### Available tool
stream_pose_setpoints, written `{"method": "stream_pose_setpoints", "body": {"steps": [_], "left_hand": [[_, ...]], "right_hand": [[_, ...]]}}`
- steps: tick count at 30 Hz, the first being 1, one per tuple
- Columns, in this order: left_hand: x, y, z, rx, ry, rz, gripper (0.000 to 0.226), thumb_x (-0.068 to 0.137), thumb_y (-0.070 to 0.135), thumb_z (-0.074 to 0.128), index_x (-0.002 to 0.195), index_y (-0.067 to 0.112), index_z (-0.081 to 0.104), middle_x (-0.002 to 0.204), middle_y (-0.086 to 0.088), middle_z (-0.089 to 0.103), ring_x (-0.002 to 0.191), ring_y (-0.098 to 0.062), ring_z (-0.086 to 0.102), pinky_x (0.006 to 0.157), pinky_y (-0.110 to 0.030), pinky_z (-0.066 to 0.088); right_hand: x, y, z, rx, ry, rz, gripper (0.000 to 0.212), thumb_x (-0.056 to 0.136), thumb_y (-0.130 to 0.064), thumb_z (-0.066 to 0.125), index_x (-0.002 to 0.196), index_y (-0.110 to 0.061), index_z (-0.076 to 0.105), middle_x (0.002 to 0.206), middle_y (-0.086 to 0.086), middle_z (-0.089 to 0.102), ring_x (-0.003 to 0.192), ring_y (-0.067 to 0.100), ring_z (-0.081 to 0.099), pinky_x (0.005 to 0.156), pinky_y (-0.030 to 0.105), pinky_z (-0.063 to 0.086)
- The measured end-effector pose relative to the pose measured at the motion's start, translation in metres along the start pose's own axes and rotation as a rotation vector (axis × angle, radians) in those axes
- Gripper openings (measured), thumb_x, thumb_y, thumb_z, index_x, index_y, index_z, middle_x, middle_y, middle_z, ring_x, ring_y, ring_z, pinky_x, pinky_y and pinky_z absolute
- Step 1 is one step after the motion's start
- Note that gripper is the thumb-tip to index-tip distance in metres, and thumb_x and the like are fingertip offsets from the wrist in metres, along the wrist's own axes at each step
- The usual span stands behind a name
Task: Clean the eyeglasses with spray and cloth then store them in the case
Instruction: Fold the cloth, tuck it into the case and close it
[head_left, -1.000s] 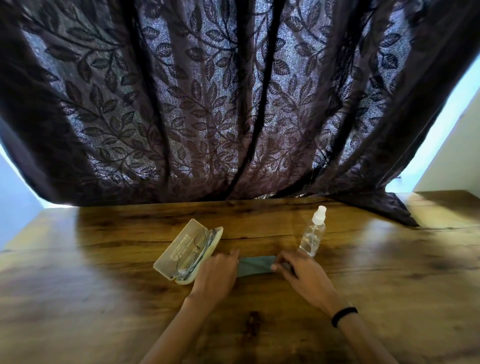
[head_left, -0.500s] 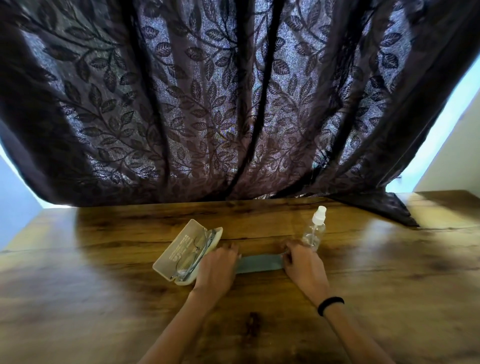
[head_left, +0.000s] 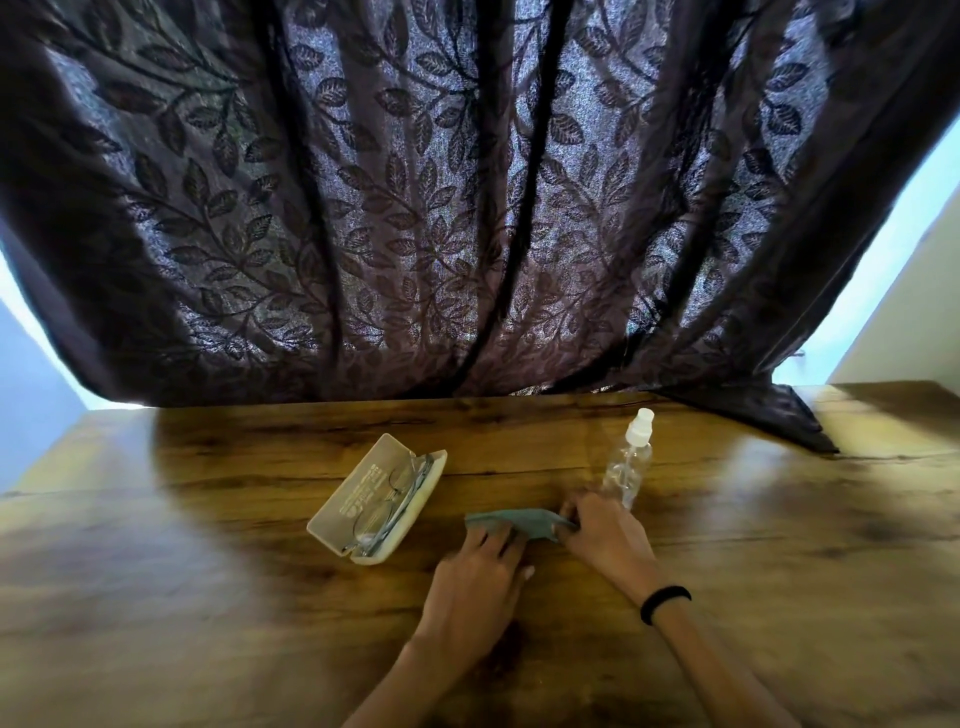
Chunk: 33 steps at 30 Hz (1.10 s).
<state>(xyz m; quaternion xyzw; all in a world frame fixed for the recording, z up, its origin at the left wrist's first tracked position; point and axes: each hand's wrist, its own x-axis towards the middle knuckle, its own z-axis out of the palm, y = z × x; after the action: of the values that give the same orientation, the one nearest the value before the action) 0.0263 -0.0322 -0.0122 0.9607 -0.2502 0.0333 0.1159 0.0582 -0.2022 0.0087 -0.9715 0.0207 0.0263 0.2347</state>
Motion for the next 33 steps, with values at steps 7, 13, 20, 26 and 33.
{"method": "stream_pose_setpoints", "body": {"steps": [7, 13, 20, 26, 33], "left_hand": [[-0.007, -0.001, 0.001, 0.005, 0.004, -0.003, 0.046, 0.095, 0.043, 0.029, 0.138, 0.025, 0.027, 0.146, 0.004, 0.035, 0.125, -0.015, 0.033, 0.092, -0.035, 0.048], [-0.011, -0.010, -0.011, -0.038, 0.034, 0.022, 0.042, 0.095, 0.042, 0.030, 0.134, 0.028, 0.035, 0.140, 0.007, 0.041, 0.121, -0.013, 0.037, 0.087, -0.028, 0.047], [-0.018, -0.031, -0.038, -0.088, 0.179, -0.162, 0.022, 0.093, 0.034, 0.042, 0.105, 0.025, 0.058, 0.104, 0.006, 0.064, 0.088, -0.008, 0.057, 0.075, -0.022, 0.050], [-0.003, -0.037, -0.050, -0.116, 0.208, -0.203, 0.014, 0.093, 0.028, 0.046, 0.099, 0.022, 0.057, 0.104, 0.002, 0.063, 0.088, -0.011, 0.060, 0.073, -0.024, 0.051], [0.032, -0.037, -0.043, 0.115, -0.103, -0.002, 0.046, 0.085, 0.025, 0.059, 0.127, 0.016, 0.045, 0.132, -0.004, 0.047, 0.122, -0.023, 0.036, 0.098, -0.036, 0.039]], "right_hand": [[0.009, -0.018, -0.008, 0.454, -0.004, 0.027, 0.024, 0.077, -0.011, 0.067, 0.073, -0.024, 0.048, 0.074, -0.003, 0.056, 0.063, 0.007, 0.056, 0.052, 0.018, 0.050], [0.011, -0.055, 0.002, 0.476, 0.028, -0.077, 0.017, 0.081, -0.023, 0.068, 0.080, -0.021, 0.051, 0.074, -0.005, 0.058, 0.059, 0.008, 0.061, 0.058, 0.023, 0.055], [0.006, -0.071, 0.014, 0.302, -0.018, -0.112, 0.035, 0.088, -0.045, 0.052, 0.098, -0.012, 0.060, 0.088, 0.003, 0.067, 0.077, 0.015, 0.064, 0.069, 0.028, 0.054], [0.008, -0.048, 0.006, 0.342, 0.090, -0.076, 0.014, 0.091, -0.026, 0.054, 0.091, -0.013, 0.060, 0.085, 0.001, 0.065, 0.056, 0.005, 0.058, 0.046, 0.010, 0.048], [0.006, -0.039, 0.015, 0.189, -0.088, 0.087, 0.017, 0.082, -0.033, 0.065, 0.073, -0.026, 0.051, 0.070, -0.008, 0.054, 0.069, 0.012, 0.056, 0.054, 0.021, 0.043]]}}
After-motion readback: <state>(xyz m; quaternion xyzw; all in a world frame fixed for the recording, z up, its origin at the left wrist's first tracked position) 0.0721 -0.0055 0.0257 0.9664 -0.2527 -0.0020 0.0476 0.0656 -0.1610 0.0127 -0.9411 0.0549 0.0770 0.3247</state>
